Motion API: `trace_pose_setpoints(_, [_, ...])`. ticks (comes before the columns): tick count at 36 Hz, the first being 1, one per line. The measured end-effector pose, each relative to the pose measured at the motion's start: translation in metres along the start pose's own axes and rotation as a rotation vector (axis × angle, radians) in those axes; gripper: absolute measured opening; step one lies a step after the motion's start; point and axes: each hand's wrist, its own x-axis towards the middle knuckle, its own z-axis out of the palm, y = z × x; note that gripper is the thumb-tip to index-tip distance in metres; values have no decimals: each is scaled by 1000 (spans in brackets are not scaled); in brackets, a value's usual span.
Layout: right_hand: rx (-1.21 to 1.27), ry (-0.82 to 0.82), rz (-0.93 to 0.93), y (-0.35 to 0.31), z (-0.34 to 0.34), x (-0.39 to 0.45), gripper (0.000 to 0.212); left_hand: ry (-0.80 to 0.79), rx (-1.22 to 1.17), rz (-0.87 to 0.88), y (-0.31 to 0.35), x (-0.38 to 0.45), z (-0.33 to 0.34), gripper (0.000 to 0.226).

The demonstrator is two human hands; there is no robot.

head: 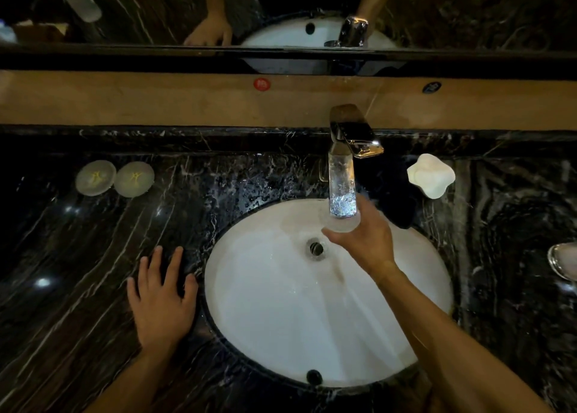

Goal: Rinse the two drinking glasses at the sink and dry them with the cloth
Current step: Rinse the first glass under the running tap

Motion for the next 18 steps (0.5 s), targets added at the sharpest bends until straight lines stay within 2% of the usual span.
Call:
trace_pose_setpoints(5, [166,-77,130,15,-18,3,91,5,4,3,0,1,-1,64])
trace_pose_setpoints(6, [220,-102,148,18,-21,4,88,5,4,3,0,1,-1,64])
trace_pose_setpoints(9, [319,-205,145,23,-26,6,55,4,1,1,1,1,-2,64])
trace_pose_setpoints(10, [350,-244,147,23,-27,6,52,6,0,1,1,1,-1,64])
trace_pose_setpoints(15, [395,-367,128,27,-18,9,61,8,1,-1,2,0,-2,65])
trace_pose_setpoints(18, [313,-387,78,17,-11,10,65,9,-2,-3,2,0,-2,64])
